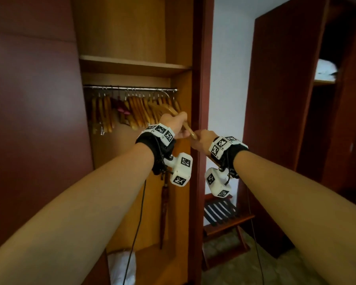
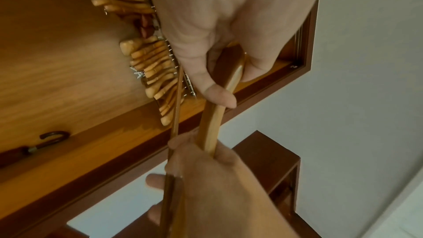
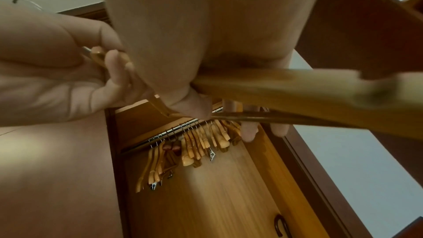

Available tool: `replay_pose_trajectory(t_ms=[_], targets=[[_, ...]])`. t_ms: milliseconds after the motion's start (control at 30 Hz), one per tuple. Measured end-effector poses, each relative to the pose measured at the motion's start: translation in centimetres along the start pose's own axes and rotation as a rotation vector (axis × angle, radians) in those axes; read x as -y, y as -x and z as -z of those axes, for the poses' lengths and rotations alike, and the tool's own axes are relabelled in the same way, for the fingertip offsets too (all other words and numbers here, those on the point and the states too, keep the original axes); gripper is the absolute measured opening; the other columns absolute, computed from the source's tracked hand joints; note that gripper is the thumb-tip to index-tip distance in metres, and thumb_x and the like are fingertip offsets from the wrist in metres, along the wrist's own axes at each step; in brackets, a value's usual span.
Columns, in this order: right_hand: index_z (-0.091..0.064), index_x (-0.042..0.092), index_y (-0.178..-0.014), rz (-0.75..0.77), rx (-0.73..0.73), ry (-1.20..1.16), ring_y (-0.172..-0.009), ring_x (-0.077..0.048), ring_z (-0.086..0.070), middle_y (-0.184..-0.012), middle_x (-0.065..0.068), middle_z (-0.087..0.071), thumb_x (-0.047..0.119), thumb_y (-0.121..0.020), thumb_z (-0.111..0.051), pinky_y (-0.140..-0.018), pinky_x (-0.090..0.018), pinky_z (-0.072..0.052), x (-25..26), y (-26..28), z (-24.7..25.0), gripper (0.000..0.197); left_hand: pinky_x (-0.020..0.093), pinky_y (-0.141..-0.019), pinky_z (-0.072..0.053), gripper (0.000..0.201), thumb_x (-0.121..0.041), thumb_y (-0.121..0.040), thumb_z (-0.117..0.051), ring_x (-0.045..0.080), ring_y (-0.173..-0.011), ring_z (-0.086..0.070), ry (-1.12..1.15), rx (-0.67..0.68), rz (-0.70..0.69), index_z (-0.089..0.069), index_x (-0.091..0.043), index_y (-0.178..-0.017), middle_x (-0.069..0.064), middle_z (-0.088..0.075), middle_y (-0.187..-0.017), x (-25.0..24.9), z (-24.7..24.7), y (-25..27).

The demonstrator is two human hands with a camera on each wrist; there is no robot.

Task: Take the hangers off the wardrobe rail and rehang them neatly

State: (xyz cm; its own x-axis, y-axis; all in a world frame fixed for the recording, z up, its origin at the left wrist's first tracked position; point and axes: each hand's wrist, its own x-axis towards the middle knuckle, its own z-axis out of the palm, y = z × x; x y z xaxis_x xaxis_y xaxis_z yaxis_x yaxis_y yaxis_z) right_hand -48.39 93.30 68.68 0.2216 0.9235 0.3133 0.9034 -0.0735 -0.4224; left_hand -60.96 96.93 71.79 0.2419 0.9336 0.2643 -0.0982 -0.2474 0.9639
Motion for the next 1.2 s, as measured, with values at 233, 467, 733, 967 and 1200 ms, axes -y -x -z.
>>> replay_pose_trajectory(t_ms=[233, 467, 733, 967, 1200], targets=[[-0.047, 0.024, -0.128, 0.033, 0.149, -0.295, -0.066, -0.017, -0.060, -0.086, -0.003, -0.060, 0.027, -0.096, -0.048, -0.044, -0.019, -0.047, -2.3, -6.6, -1.9, 0.032, 0.043, -0.069, -0.060, 0.019, -0.016, -0.094, -0.054, 0.033, -0.066, -0.065, -0.001, -0.141, -0.047, -0.053, 0.001, -0.085, 0.022, -0.064, -0.077, -0.6, 1.1, -6.1], [-0.039, 0.025, -0.141, 0.126, 0.148, -0.435, -0.057, -0.017, -0.052, -0.086, -0.005, -0.059, 0.029, -0.094, -0.047, -0.036, -0.019, -0.037, -0.7, -12.3, -3.1, 0.048, 0.040, -0.062, -0.061, 0.037, -0.031, -0.093, -0.061, 0.024, -0.068, -0.068, -0.195, -0.216, -0.075, -0.057, -0.004, -0.118, 0.017, -0.068, -0.099, -0.9, 2.5, -9.8], [-0.042, 0.021, -0.129, 0.147, 0.274, -0.747, -0.050, -0.015, -0.042, -0.070, -0.005, -0.047, 0.025, -0.092, -0.047, -0.039, -0.020, -0.032, 1.5, -15.7, -4.8, 0.037, 0.033, -0.057, -0.059, 0.026, -0.022, -0.094, -0.057, 0.023, -0.073, -0.071, -0.427, -0.306, -0.057, -0.056, -0.010, -0.118, 0.013, -0.071, -0.094, -0.6, 5.5, -11.7], [-0.054, 0.017, -0.114, 0.138, 0.289, -0.875, -0.051, -0.015, -0.046, -0.078, -0.004, -0.050, 0.024, -0.089, -0.050, -0.038, -0.018, -0.031, 4.2, -18.8, -6.7, 0.026, 0.034, -0.067, -0.059, 0.024, -0.018, -0.096, -0.055, 0.020, -0.085, -0.065, -0.477, -0.386, 0.042, -0.056, -0.010, -0.119, 0.009, -0.063, -0.095, 1.4, 9.2, -13.9], [-0.051, 0.019, -0.111, 0.073, 0.244, -0.897, -0.049, -0.017, -0.047, -0.071, -0.004, -0.047, 0.024, -0.092, -0.044, -0.038, -0.020, -0.033, 6.7, -22.9, -8.8, 0.021, 0.043, -0.084, -0.057, 0.032, -0.017, -0.094, -0.058, 0.028, -0.098, -0.065, -0.491, -0.397, 0.053, -0.055, -0.007, -0.124, 0.014, -0.062, -0.105, 2.3, 12.7, -17.3]])
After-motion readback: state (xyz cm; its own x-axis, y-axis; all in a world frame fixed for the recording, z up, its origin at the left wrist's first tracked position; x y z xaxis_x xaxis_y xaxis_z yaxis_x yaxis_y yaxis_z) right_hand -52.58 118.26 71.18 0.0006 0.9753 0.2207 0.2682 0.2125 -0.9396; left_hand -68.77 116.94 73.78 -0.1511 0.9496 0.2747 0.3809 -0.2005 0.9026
